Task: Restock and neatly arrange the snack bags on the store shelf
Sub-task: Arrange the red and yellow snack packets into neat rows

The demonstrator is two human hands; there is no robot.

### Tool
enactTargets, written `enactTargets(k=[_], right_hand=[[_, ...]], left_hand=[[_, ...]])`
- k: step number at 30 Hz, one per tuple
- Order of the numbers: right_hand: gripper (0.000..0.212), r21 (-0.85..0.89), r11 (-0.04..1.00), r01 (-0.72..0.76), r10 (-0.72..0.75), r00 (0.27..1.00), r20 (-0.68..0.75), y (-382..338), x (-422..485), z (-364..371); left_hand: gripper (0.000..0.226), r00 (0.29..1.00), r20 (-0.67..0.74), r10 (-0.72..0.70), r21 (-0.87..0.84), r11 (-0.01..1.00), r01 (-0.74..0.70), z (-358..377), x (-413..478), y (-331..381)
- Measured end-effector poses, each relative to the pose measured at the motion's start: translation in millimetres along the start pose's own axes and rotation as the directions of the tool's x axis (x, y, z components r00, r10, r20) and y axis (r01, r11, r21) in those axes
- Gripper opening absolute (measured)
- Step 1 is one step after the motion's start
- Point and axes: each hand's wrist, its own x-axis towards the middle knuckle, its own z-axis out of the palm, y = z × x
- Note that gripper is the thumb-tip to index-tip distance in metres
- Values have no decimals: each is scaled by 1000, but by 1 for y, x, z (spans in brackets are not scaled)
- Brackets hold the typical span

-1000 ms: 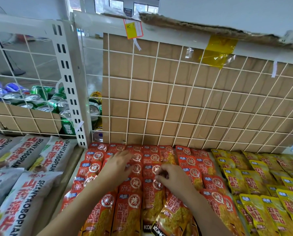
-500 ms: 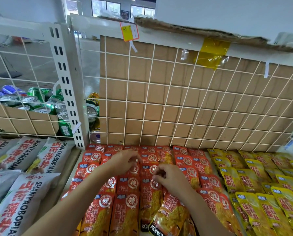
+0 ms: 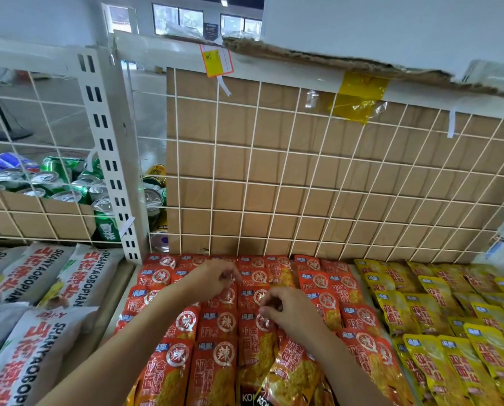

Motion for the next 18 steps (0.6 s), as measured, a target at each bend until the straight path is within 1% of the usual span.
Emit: enactTargets(k=[2,4,7,10,12,14,16,18], right_hand=[[12,1,1000,-4,4,1000,8,0,0,0],[11,9,1000,-4,4,1000,12,0,1,0],[12,16,1000,-8,8,1000,12,-1,0,-1],[13,8,1000,-2,2,1000,12,-1,1,-1],[14,-8,1000,8,-8,1000,4,-2,1,-1],[14,-23,1000,20,-20,1000,-15,-2,1,-1],[13,-33,999,28,-29,999,-31,-2,1,0],[12,-33,999,23,-24,999,-39,-2,0,1]], left_hand=[[16,999,-19,41,61,997,-39,-1,3,4],[16,997,0,74,108,991,-74,-1,8,9],[16,996,55,66,158,985,-74,3,15,13],[16,997,66,50,180,982,-62,7,19,14],[15,998,30,50,176,983,-55,9,19,15],[18,997,-53,53,153,987,-44,10,18,14],[27,993,-116,31,159,987,-12,10,16,12],[40,994,-109,2,182,983,18,9,15,10]])
